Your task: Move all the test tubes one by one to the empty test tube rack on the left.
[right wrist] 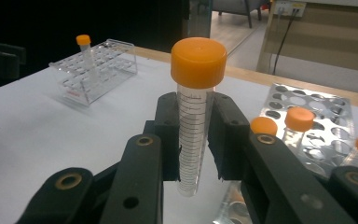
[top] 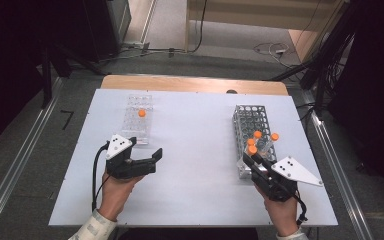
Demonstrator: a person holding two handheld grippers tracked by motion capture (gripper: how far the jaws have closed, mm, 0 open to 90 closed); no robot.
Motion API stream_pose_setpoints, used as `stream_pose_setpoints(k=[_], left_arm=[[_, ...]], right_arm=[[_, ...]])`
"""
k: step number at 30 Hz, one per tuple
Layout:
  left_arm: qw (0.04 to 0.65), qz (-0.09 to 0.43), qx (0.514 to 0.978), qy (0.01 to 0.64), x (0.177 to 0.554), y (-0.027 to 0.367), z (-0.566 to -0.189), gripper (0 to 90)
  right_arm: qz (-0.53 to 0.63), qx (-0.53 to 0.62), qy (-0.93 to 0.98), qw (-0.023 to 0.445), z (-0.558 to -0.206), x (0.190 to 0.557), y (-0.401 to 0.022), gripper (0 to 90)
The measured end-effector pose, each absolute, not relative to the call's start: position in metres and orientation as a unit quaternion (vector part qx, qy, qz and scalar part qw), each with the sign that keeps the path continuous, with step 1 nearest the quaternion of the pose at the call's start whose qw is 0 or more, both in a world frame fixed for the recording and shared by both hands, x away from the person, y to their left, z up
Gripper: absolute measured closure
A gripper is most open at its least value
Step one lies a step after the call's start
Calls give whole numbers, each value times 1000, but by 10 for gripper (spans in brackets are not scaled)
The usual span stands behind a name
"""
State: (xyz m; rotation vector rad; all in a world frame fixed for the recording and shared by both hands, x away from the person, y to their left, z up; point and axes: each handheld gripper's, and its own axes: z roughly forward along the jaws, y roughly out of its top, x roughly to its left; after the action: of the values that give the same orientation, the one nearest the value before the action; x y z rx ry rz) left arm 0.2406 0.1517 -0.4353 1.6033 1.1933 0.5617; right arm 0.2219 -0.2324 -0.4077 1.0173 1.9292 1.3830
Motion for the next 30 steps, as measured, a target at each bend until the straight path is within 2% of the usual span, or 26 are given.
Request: stream_pose_setpoints(k=[30], left_arm=[[530, 211, 677, 466, 234, 134, -430, 86]], right_arm=[[505, 326, 768, 222, -429, 240, -152, 724]])
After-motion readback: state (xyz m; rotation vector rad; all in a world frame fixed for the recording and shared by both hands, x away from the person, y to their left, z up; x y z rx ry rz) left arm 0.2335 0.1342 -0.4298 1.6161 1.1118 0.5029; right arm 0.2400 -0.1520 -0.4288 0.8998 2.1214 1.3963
